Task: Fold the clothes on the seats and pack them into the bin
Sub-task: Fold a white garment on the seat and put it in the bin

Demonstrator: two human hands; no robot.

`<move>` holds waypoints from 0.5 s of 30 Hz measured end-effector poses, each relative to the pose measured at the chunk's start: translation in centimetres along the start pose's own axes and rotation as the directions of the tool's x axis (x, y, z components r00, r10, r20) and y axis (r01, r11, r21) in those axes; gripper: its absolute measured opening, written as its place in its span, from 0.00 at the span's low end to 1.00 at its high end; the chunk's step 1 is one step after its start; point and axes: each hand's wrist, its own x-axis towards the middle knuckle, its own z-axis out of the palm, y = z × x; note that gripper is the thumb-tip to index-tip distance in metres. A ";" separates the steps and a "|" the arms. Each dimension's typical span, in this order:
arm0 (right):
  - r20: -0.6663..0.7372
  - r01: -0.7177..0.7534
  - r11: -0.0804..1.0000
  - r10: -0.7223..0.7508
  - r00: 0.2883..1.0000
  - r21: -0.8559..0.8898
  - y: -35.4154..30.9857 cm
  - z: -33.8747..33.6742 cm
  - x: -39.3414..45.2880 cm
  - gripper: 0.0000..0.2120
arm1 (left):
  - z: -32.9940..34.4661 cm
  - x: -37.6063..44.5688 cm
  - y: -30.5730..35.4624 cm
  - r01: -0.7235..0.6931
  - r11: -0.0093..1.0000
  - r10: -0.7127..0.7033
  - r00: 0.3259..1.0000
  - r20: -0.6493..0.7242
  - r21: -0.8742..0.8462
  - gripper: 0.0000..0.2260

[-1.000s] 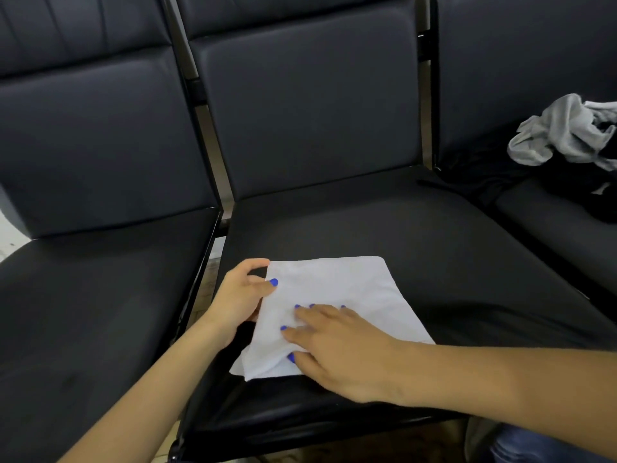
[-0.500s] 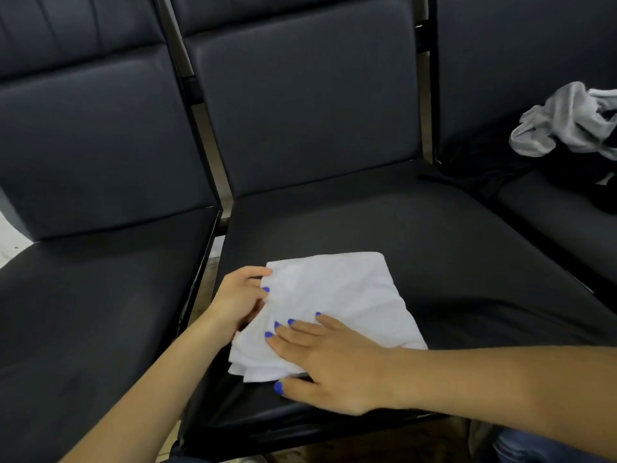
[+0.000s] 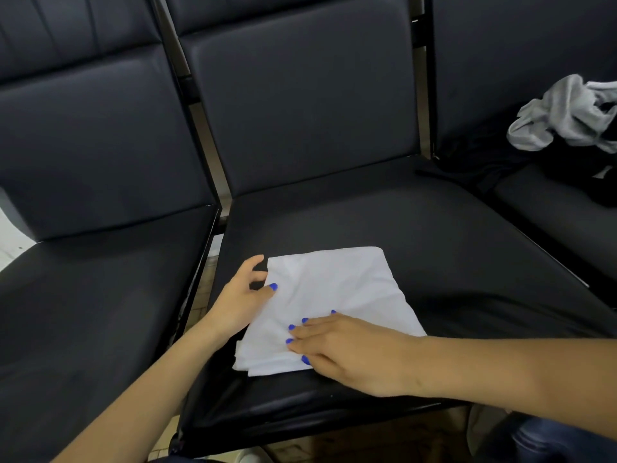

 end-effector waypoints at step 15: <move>-0.077 -0.085 0.991 0.077 0.994 -0.106 1.9 -1.0 -2.3 0.17 | -0.3 -1.5 0.2 -0.171 0.918 0.095 0.971 0.219 0.358 0.32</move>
